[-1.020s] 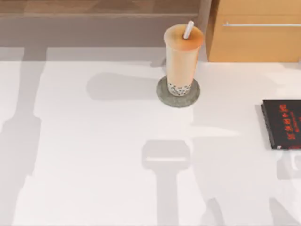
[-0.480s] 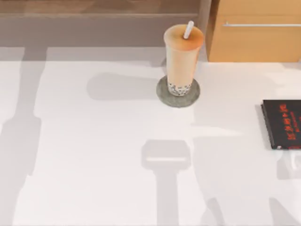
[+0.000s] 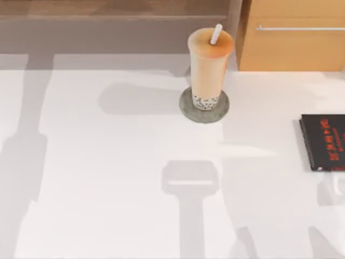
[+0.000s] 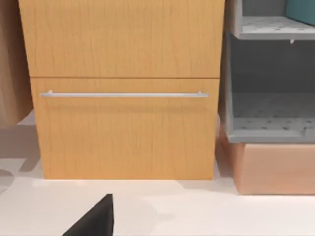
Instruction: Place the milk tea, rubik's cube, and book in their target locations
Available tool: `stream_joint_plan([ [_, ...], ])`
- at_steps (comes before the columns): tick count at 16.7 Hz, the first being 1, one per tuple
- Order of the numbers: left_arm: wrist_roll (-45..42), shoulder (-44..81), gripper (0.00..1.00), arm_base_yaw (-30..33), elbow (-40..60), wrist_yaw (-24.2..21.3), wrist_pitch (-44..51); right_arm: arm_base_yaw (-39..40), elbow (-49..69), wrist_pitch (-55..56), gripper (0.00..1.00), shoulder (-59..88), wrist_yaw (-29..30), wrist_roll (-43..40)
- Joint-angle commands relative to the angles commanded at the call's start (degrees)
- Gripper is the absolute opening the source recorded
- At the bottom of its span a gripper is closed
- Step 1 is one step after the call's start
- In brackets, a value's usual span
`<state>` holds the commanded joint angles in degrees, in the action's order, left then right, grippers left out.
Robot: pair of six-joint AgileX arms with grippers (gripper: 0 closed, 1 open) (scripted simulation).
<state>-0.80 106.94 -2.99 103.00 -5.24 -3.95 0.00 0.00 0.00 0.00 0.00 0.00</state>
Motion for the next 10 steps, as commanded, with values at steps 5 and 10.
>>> stream_joint_plan([
  [5, 0.0, -5.4, 1.0, -0.2, -7.0, -0.3, -1.3, 0.0, 0.0, 0.0, 1.0, 0.0, 0.0, 0.0],
  [10, 0.0, -6.5, 1.0, -0.1, -8.2, -0.3, -1.6, 0.0, 0.0, 0.0, 1.0, 0.0, 0.0, 0.0],
])
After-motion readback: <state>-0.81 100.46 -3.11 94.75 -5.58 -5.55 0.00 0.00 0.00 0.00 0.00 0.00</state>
